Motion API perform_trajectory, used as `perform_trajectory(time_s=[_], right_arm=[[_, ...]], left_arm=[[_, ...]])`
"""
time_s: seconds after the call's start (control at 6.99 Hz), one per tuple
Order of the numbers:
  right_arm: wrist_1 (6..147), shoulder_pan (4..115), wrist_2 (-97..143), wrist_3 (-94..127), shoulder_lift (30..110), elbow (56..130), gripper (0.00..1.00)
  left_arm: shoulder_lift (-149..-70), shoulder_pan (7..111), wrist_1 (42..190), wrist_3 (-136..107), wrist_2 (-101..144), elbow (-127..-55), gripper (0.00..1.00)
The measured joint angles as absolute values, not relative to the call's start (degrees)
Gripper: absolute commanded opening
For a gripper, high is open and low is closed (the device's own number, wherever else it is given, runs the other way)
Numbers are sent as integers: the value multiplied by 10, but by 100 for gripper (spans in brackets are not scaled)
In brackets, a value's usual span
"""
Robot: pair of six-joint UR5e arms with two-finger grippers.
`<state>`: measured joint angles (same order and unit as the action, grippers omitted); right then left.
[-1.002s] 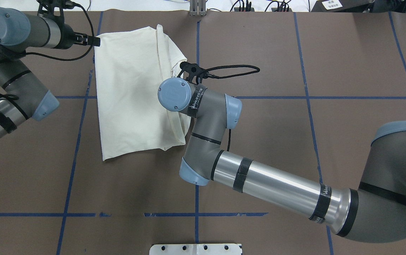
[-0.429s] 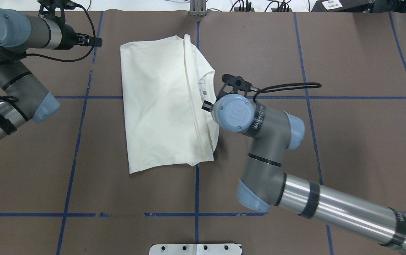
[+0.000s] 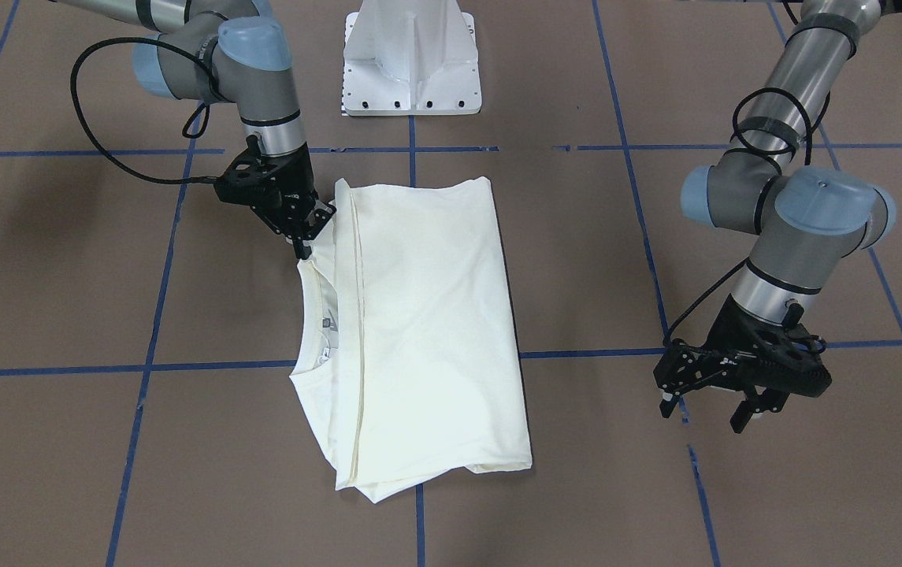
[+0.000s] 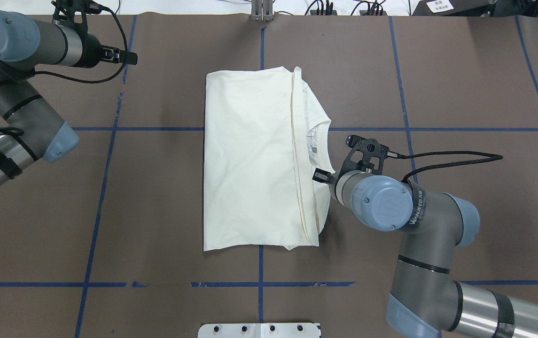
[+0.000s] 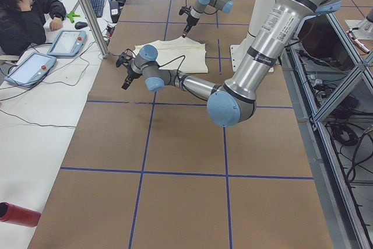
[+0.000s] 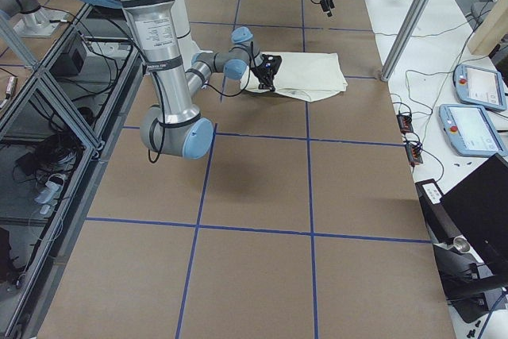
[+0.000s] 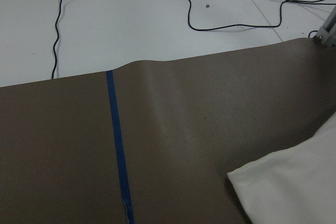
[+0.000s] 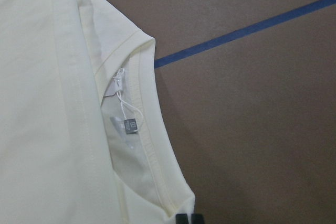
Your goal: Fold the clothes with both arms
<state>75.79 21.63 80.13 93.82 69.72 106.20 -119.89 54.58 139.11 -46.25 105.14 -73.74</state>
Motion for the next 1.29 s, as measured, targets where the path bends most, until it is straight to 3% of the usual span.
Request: perform_trajectory(time_s=[1.0, 1.14, 1.29], right_arm=[[808, 114, 757, 687, 717, 1140, 100], [834, 84, 714, 666, 717, 1140, 80], [866, 64, 680, 658, 715, 1140, 53]], left_arm=[[-1194, 546, 1386, -465, 1063, -749, 100], [-1194, 546, 1386, -466, 1063, -749, 100], [-1194, 546, 1386, -466, 1064, -749, 100]])
